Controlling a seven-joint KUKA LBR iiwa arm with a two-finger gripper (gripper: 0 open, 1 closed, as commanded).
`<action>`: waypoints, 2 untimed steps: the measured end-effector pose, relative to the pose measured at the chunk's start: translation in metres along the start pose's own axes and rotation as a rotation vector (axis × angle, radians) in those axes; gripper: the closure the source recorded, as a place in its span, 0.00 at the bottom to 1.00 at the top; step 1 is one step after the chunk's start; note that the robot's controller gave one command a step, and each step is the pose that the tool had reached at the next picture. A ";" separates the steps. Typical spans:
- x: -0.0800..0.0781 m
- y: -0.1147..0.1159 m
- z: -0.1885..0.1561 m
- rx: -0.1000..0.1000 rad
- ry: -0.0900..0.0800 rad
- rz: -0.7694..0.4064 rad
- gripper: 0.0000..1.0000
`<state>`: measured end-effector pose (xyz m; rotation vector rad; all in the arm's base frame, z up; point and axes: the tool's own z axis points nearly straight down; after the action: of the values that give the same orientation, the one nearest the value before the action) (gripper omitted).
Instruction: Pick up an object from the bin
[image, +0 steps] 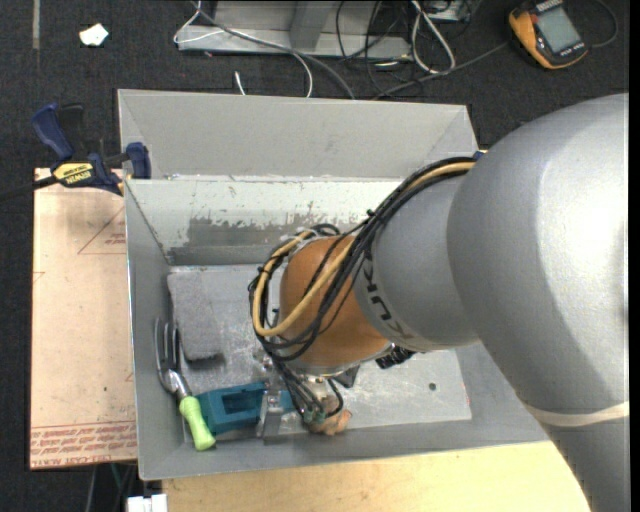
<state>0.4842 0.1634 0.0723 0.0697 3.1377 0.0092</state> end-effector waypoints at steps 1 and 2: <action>0.001 0.000 -0.009 0.000 0.003 0.000 1.00; 0.004 -0.001 -0.053 0.003 0.013 0.001 1.00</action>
Offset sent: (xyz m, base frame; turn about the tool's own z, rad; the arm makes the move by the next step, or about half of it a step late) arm -0.0012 -0.0001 0.0936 0.0004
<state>0.4804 0.1627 0.1254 0.0712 3.1506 0.0043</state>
